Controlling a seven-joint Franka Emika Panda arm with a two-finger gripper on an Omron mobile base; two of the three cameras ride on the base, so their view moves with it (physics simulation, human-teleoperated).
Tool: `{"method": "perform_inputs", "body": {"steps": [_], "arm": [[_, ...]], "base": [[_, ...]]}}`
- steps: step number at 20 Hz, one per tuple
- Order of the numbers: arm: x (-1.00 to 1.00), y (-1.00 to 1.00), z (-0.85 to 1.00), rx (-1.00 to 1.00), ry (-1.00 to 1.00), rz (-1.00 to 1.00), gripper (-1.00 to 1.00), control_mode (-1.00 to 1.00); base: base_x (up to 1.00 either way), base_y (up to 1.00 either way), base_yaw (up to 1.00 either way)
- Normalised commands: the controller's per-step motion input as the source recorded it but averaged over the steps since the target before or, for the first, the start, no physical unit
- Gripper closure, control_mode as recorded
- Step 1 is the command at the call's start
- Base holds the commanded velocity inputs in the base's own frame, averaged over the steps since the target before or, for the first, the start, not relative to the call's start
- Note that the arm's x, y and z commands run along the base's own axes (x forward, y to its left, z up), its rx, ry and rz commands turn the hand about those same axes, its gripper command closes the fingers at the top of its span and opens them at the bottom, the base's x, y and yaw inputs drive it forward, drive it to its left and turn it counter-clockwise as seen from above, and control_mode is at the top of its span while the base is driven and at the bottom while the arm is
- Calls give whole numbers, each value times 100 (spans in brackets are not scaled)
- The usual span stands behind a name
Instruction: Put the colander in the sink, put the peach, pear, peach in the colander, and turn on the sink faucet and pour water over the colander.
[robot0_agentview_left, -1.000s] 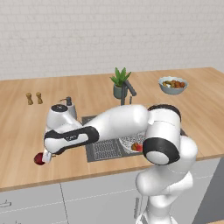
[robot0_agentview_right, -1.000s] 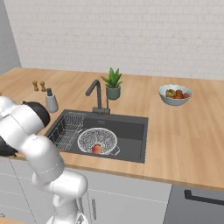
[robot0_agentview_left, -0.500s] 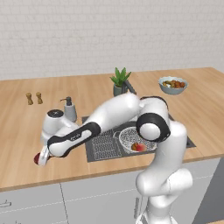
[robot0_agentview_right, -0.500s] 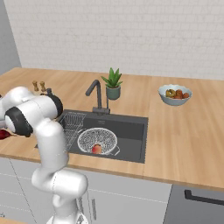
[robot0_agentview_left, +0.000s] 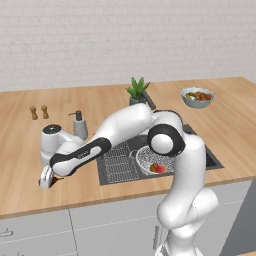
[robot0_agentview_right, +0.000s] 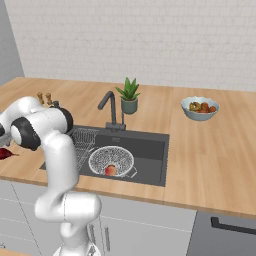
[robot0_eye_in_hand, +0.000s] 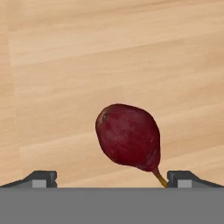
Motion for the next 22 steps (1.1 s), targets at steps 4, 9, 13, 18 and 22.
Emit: {"method": "perform_inputs", "body": {"steps": [4, 9, 13, 18, 22], "arm": [[7, 2, -13, -3, 1, 0, -100, -100], [11, 0, -16, 0, 0, 0, -100, -100], [5, 0, -20, 0, 1, 0, -100, -100], [0, 3, -24, 0, 3, 2, -100, -100], [1, 0, -19, 0, 0, 7, -100, -100]], "base": [[0, 0, 0], [0, 0, 0], [0, 0, 0], [0, 0, 0], [0, 0, 0]]}}
